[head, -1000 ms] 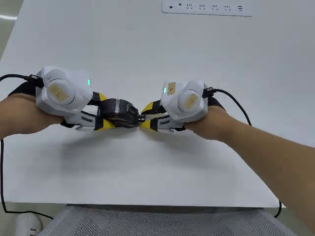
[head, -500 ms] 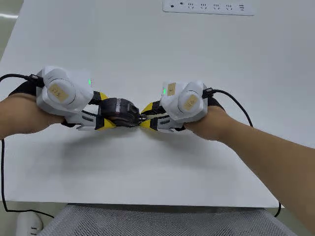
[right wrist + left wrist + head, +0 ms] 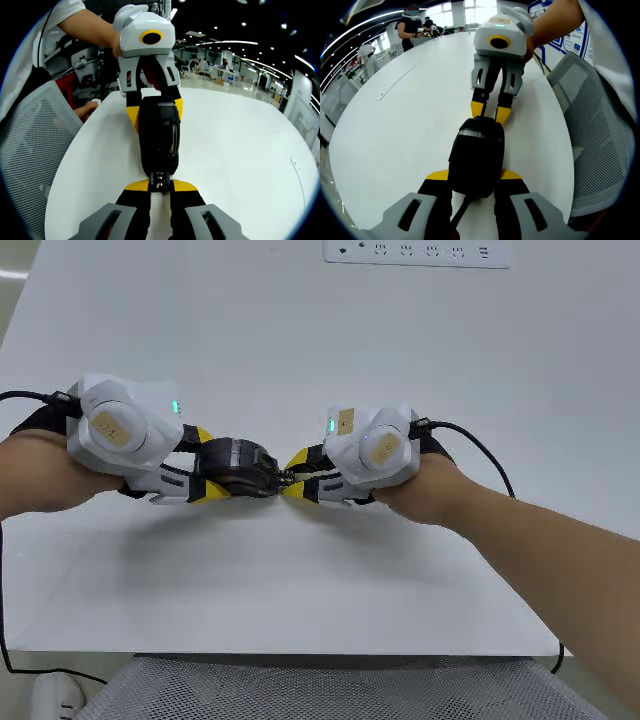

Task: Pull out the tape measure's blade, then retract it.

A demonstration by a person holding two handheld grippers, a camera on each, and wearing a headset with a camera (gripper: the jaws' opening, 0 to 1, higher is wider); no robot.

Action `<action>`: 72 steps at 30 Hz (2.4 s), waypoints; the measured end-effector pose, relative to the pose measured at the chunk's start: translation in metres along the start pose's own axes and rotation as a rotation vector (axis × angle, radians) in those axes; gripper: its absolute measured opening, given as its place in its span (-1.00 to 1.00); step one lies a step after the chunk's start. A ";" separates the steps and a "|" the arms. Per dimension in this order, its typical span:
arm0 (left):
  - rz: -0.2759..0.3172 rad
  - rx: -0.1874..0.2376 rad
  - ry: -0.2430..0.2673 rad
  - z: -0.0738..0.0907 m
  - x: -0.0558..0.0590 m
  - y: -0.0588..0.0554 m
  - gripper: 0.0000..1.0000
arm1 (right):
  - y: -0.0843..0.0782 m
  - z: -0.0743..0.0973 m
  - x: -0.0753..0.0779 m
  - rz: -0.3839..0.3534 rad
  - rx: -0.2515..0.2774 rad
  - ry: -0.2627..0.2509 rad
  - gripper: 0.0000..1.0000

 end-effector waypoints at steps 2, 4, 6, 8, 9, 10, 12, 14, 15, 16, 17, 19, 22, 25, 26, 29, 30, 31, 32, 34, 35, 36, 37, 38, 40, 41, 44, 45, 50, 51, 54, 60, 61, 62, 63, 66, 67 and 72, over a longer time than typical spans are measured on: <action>0.001 -0.001 0.002 0.000 0.000 0.001 -0.47 | -0.001 0.001 0.001 -0.002 0.001 -0.002 -0.78; 0.001 0.002 0.001 -0.001 0.000 0.001 -0.47 | -0.001 0.001 0.000 0.000 0.004 -0.003 -0.78; 0.002 0.002 0.000 -0.001 0.000 0.001 -0.47 | -0.002 0.002 0.002 0.000 0.002 -0.004 -0.78; 0.005 0.005 0.000 -0.001 0.000 0.001 -0.47 | -0.004 0.004 0.003 0.001 -0.001 -0.007 -0.78; 0.006 0.005 0.000 -0.001 0.000 0.001 -0.47 | -0.005 0.005 0.003 0.000 -0.003 -0.006 -0.78; 0.003 0.005 -0.001 -0.001 0.000 0.001 -0.47 | -0.006 0.007 0.003 0.002 -0.005 -0.006 -0.78; 0.005 0.007 -0.001 -0.001 0.000 0.001 -0.47 | -0.007 0.010 0.004 0.007 -0.008 -0.009 -0.78; 0.009 0.010 -0.002 -0.001 0.000 0.001 -0.47 | -0.009 0.012 0.006 0.006 -0.012 -0.012 -0.78; 0.009 0.010 -0.001 -0.001 -0.001 0.001 -0.47 | -0.010 0.013 0.006 0.008 -0.015 -0.014 -0.78; 0.008 0.010 -0.001 -0.001 0.000 0.001 -0.47 | -0.011 0.015 0.007 0.006 -0.018 -0.014 -0.78; 0.007 0.009 -0.002 -0.001 0.000 0.001 -0.47 | -0.011 0.015 0.007 0.004 -0.020 -0.013 -0.78; 0.008 0.008 -0.001 -0.001 0.000 0.002 -0.47 | -0.012 0.018 0.007 0.012 -0.024 -0.015 -0.78; 0.007 0.009 0.000 -0.001 0.000 0.002 -0.47 | -0.015 0.022 0.008 0.004 -0.030 -0.018 -0.79; 0.009 0.011 0.000 -0.001 0.000 0.002 -0.47 | -0.018 0.025 0.009 0.006 -0.041 -0.022 -0.79; 0.008 0.010 0.000 -0.001 0.000 0.002 -0.47 | -0.019 0.027 0.010 0.006 -0.045 -0.022 -0.79; 0.008 0.010 0.000 -0.001 0.000 0.002 -0.46 | -0.022 0.031 0.011 0.006 -0.053 -0.024 -0.79; 0.009 0.012 0.000 -0.001 0.000 0.002 -0.46 | -0.023 0.032 0.011 0.006 -0.056 -0.025 -0.80; 0.009 0.012 0.000 -0.001 0.000 0.002 -0.46 | -0.023 0.033 0.011 0.005 -0.057 -0.025 -0.80; 0.008 0.012 0.000 -0.001 0.000 0.002 -0.46 | -0.024 0.034 0.011 0.004 -0.059 -0.025 -0.80; 0.008 0.012 0.000 -0.001 0.000 0.002 -0.46 | -0.025 0.037 0.012 0.001 -0.061 -0.025 -0.80; 0.008 0.013 -0.001 -0.001 0.000 0.002 -0.46 | -0.025 0.037 0.012 0.001 -0.062 -0.025 -0.80; 0.007 0.013 -0.001 -0.001 0.000 0.002 -0.46 | -0.026 0.039 0.013 0.005 -0.065 -0.024 -0.80; 0.006 0.013 -0.001 -0.001 0.000 0.002 -0.46 | -0.026 0.039 0.013 0.005 -0.065 -0.024 -0.81; 0.008 0.014 -0.001 -0.002 0.000 0.002 -0.46 | -0.027 0.040 0.014 0.005 -0.066 -0.025 -0.81; 0.007 0.014 -0.001 -0.002 0.000 0.002 -0.46 | -0.029 0.042 0.014 0.004 -0.069 -0.023 -0.81; 0.007 0.014 -0.001 -0.002 0.000 0.002 -0.46 | -0.030 0.043 0.014 0.007 -0.071 -0.024 -0.81; 0.006 0.014 -0.001 -0.002 0.000 0.002 -0.46 | -0.033 0.047 0.016 0.007 -0.077 -0.024 -0.81; 0.005 0.014 -0.002 -0.002 0.000 0.002 -0.46 | -0.033 0.048 0.016 0.009 -0.078 -0.025 -0.81; 0.005 0.016 -0.002 -0.002 0.000 0.003 -0.46 | -0.039 0.055 0.018 0.015 -0.086 -0.030 -0.81; 0.005 0.016 -0.002 -0.002 0.000 0.003 -0.46 | -0.040 0.056 0.019 0.017 -0.089 -0.031 -0.81; 0.005 0.017 -0.001 -0.002 0.001 0.003 -0.46 | -0.042 0.059 0.019 0.015 -0.093 -0.033 -0.81; 0.003 0.017 -0.002 -0.003 0.000 0.003 -0.46 | -0.049 0.067 0.020 0.011 -0.107 -0.038 -0.82; 0.004 0.017 -0.001 -0.003 0.000 0.003 -0.46 | -0.049 0.068 0.020 0.011 -0.109 -0.040 -0.82; 0.004 0.017 -0.001 -0.003 0.000 0.003 -0.46 | -0.050 0.070 0.020 0.012 -0.110 -0.041 -0.82; 0.004 0.017 -0.001 -0.003 0.000 0.003 -0.46 | -0.051 0.072 0.020 0.012 -0.113 -0.042 -0.82; 0.004 0.017 -0.001 -0.003 0.000 0.004 -0.46 | -0.052 0.075 0.021 0.012 -0.117 -0.045 -0.82; 0.003 0.017 -0.002 -0.003 0.000 0.004 -0.46 | -0.053 0.076 0.021 0.012 -0.119 -0.045 -0.82; 0.003 0.015 -0.002 -0.003 0.000 0.004 -0.46 | -0.056 0.081 0.022 0.013 -0.123 -0.050 -0.82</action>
Point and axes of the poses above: the centre of the closed fingertips' face, and the gripper's own axes: z roughly backward along the fingers, x roughly to its right, y roughly out of its top, the point moved 10 cm from there along z, roughly backward along the fingers, and after that the axes turned 15 degrees about -y, right-handed, at the moved point
